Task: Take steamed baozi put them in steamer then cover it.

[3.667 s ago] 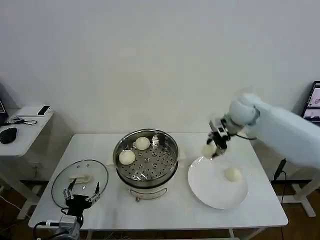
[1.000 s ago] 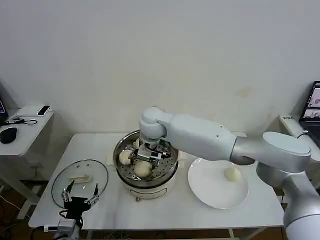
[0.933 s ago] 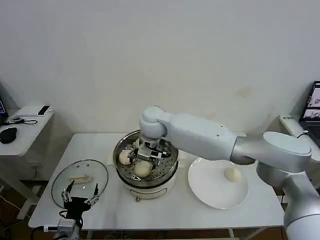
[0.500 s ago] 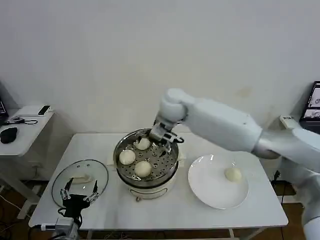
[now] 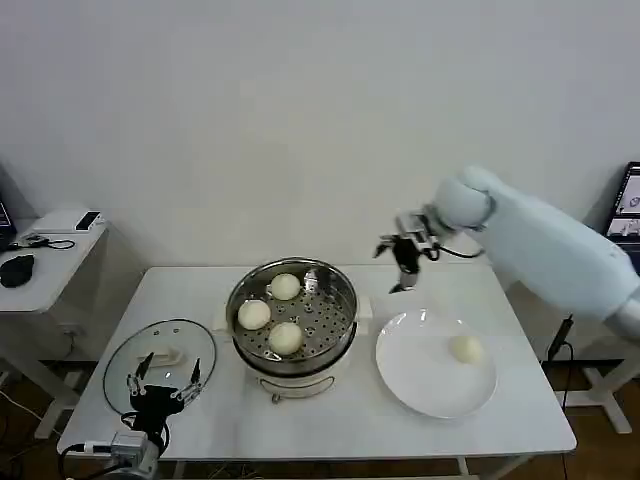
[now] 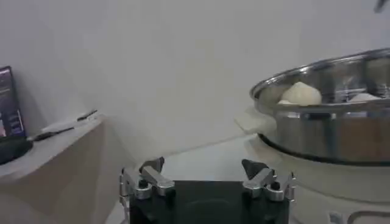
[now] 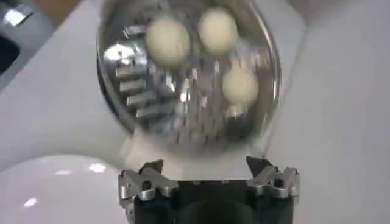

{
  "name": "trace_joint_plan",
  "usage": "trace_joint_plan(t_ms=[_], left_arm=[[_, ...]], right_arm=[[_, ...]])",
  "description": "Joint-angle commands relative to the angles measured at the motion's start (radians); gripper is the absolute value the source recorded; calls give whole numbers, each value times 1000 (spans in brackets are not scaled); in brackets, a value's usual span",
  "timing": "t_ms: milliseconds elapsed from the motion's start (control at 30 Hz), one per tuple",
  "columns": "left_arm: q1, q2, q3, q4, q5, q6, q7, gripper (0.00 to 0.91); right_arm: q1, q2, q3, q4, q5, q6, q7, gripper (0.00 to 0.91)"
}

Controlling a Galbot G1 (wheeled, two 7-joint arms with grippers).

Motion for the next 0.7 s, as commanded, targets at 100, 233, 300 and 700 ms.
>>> trace_joint_plan(t_ms=[100,233,300,700], left_arm=[[-3,12,3,14,-8,6,7,907],[-2,15,12,23,-4,8,12,907],[-1,14,15,26,-1,8,13,907],[2,22,6,31,19,13,19,907]], right_arm=[[-277,-160,164,-61,-216,-58,-36,907],[-309,-131,179,-96,-224,-55,-24,907],[-322,-116,186,-105,-235,-48,-25,907],[-343,-76,184,-144,-281,-43,-4,907]])
